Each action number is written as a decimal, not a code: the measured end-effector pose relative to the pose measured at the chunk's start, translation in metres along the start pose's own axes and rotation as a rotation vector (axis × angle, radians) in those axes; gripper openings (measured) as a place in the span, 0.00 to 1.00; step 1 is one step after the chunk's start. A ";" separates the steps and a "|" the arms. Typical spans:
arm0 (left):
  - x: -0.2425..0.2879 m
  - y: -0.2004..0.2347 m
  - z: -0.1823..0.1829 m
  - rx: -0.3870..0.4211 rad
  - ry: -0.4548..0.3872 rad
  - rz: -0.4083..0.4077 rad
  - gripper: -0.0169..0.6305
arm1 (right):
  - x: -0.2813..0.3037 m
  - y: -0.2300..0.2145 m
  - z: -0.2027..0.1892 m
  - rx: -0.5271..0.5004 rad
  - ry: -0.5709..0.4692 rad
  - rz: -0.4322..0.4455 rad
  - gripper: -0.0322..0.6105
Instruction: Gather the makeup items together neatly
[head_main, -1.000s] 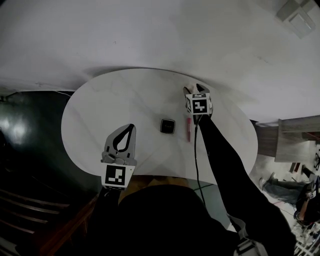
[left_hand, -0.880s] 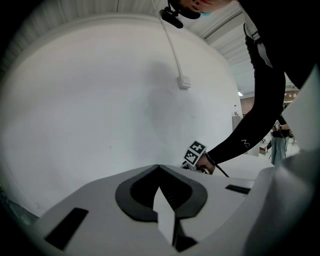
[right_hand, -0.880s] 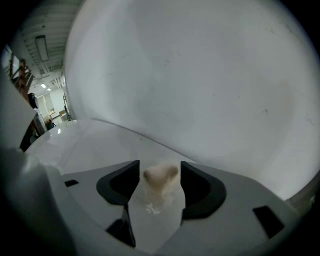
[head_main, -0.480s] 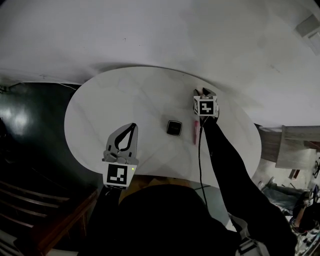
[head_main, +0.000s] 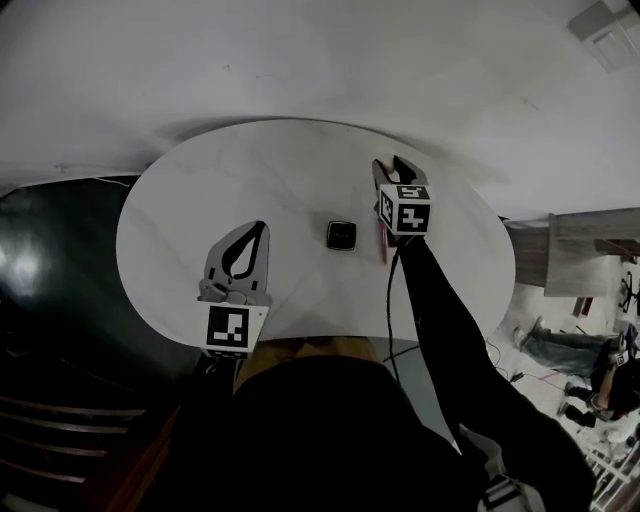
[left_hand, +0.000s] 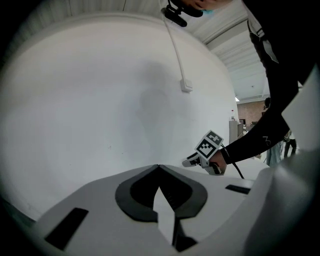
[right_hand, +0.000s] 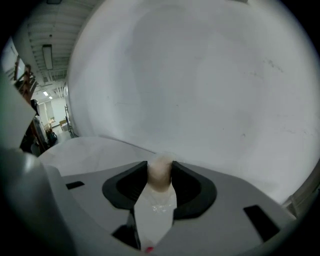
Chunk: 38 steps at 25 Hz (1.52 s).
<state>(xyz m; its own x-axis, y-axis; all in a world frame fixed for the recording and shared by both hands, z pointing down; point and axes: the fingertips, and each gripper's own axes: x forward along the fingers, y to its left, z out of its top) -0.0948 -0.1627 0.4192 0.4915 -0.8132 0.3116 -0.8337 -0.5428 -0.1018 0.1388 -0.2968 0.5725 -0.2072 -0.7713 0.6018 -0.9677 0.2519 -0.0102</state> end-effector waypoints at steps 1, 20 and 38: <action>-0.001 0.001 -0.001 -0.017 -0.006 -0.010 0.05 | -0.009 0.009 0.004 0.014 -0.014 0.007 0.31; -0.054 0.034 -0.017 -0.015 -0.067 -0.118 0.05 | -0.045 0.218 -0.060 0.015 0.061 0.169 0.35; -0.072 0.044 -0.040 -0.022 -0.028 -0.117 0.05 | -0.015 0.243 -0.123 -0.076 0.205 0.212 0.39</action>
<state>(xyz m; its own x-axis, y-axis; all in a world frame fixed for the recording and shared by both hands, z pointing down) -0.1764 -0.1197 0.4300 0.5927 -0.7501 0.2933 -0.7751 -0.6302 -0.0457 -0.0758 -0.1528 0.6591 -0.3624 -0.5647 0.7415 -0.8909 0.4435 -0.0977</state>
